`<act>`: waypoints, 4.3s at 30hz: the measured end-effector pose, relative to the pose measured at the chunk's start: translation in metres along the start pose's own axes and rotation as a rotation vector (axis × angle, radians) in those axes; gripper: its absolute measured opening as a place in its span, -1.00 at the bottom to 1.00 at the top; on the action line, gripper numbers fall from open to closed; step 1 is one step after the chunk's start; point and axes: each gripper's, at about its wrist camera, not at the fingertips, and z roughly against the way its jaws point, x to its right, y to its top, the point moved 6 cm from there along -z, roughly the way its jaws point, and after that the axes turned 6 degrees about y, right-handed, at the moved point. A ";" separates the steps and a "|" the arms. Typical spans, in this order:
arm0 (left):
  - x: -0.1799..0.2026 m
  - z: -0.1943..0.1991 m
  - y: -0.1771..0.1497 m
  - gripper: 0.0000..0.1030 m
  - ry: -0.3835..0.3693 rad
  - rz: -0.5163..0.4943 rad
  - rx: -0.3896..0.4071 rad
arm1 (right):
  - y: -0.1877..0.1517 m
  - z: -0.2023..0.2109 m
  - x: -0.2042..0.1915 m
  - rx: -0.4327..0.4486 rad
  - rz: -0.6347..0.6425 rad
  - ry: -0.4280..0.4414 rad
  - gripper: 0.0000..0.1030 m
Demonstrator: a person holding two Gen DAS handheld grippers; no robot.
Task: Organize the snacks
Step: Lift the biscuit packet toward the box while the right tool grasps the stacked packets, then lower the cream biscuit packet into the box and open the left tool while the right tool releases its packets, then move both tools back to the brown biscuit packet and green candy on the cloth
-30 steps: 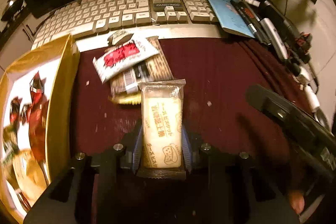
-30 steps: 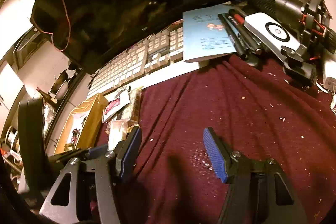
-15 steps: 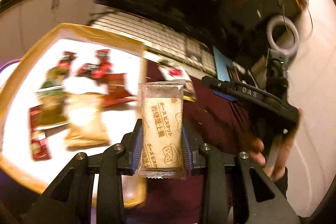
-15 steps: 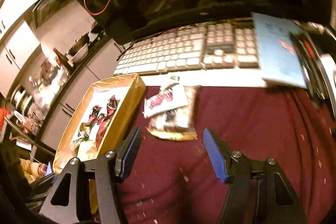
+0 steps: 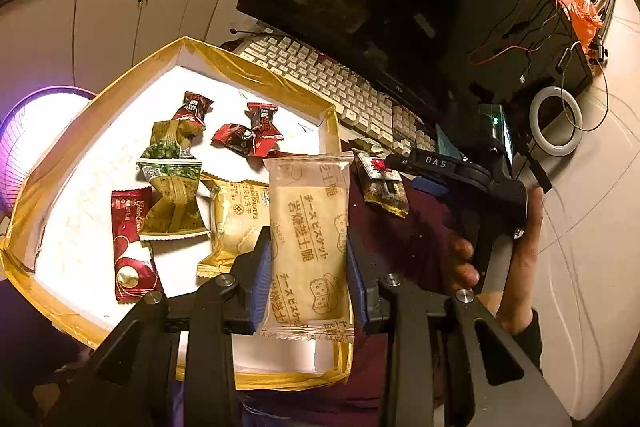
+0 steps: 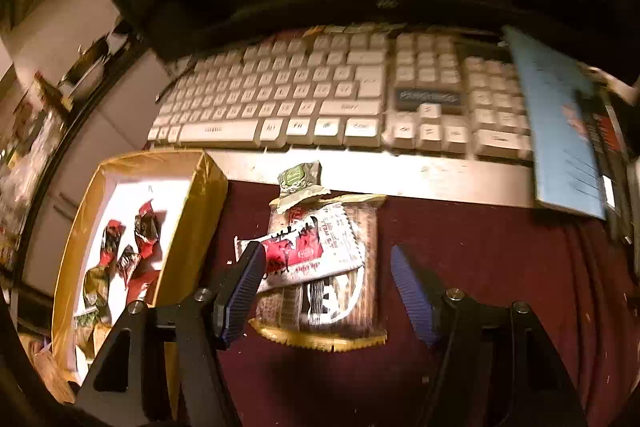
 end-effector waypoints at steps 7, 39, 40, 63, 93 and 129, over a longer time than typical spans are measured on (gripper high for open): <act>0.008 -0.002 -0.001 -0.40 -0.020 -0.024 -0.002 | 0.003 -0.017 -0.005 -0.027 -0.071 -0.029 0.34; 0.014 -0.007 -0.003 -0.40 -0.007 -0.025 -0.015 | -0.013 0.043 0.006 0.155 -0.077 0.099 -0.77; 0.012 -0.007 -0.002 -0.40 -0.005 -0.023 -0.014 | -0.016 0.049 0.000 0.162 -0.058 0.118 -0.77; -0.060 -0.014 0.023 -0.40 0.186 0.035 0.019 | -0.066 0.031 -0.172 0.015 0.329 0.389 -0.76; -0.073 -0.033 0.028 -0.29 0.266 0.016 0.023 | -0.063 0.004 -0.177 -0.029 0.316 0.368 -0.07; 0.003 -0.011 0.018 0.32 0.160 -0.092 0.115 | -0.032 0.044 -0.012 0.055 0.003 0.148 0.31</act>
